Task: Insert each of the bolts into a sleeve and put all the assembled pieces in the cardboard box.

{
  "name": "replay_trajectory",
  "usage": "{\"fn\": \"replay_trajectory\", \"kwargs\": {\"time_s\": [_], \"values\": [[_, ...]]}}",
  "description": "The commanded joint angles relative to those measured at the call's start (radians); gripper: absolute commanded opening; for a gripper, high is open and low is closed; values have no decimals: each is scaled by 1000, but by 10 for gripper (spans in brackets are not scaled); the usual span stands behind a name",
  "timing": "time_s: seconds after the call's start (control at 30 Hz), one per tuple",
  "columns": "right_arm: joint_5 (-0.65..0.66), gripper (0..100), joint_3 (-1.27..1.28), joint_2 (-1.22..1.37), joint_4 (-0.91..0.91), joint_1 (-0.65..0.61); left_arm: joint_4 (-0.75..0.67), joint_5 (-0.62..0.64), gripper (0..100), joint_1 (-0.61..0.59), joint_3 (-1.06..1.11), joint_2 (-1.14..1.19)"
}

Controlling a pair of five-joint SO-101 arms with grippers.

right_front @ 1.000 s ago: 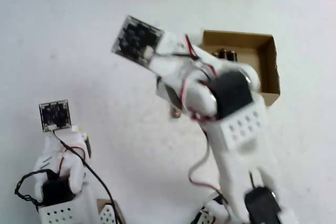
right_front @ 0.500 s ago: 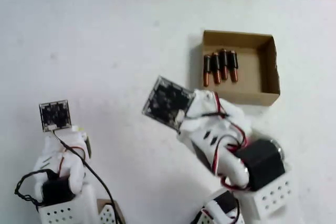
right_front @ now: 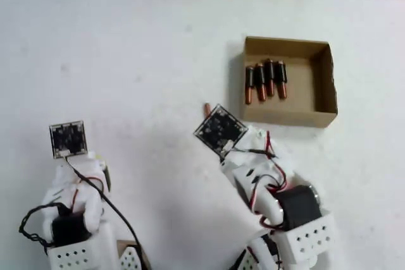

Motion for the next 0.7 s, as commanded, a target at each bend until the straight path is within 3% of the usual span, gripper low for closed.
{"fn": "replay_trajectory", "kwargs": {"time_s": [0.0,0.2,0.3,0.67], "values": [[-17,16,106,-22,-128,18,-35,-9,22,-2,-3,-8],[-20,16,299,-18,-317,19,-35,-9,22,-2,-3,-8],[-84,16,356,-18,-369,21,-35,-9,22,-2,-3,-8],[-137,16,499,-16,-424,21,-35,-9,22,-1,-2,-8]]}}
